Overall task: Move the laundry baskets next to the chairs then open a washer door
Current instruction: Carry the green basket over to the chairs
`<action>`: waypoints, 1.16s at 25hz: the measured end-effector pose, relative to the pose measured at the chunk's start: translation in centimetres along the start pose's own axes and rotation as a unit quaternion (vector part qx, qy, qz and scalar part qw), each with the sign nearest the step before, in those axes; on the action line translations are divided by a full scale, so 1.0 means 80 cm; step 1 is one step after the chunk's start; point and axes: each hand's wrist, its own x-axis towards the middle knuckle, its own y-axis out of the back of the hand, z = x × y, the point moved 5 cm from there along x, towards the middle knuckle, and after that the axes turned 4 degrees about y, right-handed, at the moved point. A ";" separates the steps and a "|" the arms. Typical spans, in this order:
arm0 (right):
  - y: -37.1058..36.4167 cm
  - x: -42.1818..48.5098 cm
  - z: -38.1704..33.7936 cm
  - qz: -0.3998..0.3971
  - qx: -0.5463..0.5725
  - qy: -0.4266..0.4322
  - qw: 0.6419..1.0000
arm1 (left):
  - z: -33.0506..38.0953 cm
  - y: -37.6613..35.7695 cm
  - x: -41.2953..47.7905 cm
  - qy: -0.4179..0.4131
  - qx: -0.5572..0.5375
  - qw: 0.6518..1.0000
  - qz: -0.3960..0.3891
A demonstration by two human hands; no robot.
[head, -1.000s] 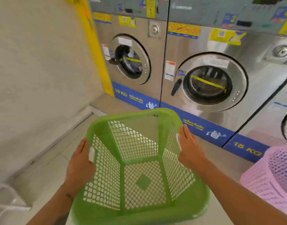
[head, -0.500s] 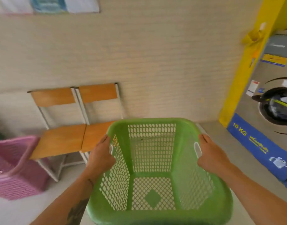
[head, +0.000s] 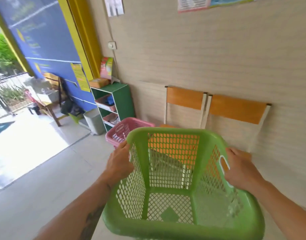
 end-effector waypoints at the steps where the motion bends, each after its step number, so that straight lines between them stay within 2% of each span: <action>1: -0.002 0.039 -0.021 -0.002 0.003 0.017 1.000 | -0.017 0.009 0.019 0.019 0.007 1.000 0.007; 9: -0.015 0.306 -0.198 -0.034 0.026 0.171 0.984 | -0.153 0.083 0.127 0.170 0.028 0.979 0.105; 12: -0.035 0.383 -0.273 -0.005 0.035 0.216 0.976 | -0.219 0.102 0.174 0.197 0.023 0.972 0.129; 15: -0.063 0.464 -0.335 0.028 0.047 0.233 0.971 | -0.285 0.115 0.251 0.184 0.023 0.973 0.136; 18: -0.082 0.530 -0.371 0.030 0.041 0.204 0.978 | -0.327 0.132 0.348 0.164 0.022 0.977 0.134; 22: -0.086 0.597 -0.383 0.026 0.042 0.104 0.993 | -0.344 0.155 0.497 0.084 0.032 0.988 0.125; 25: -0.106 0.642 -0.369 0.039 0.039 0.044 0.998 | -0.348 0.134 0.614 0.009 0.038 0.995 0.092; 29: -0.139 0.697 -0.349 0.062 0.054 -0.019 0.996 | -0.346 0.085 0.736 -0.040 0.060 0.995 0.073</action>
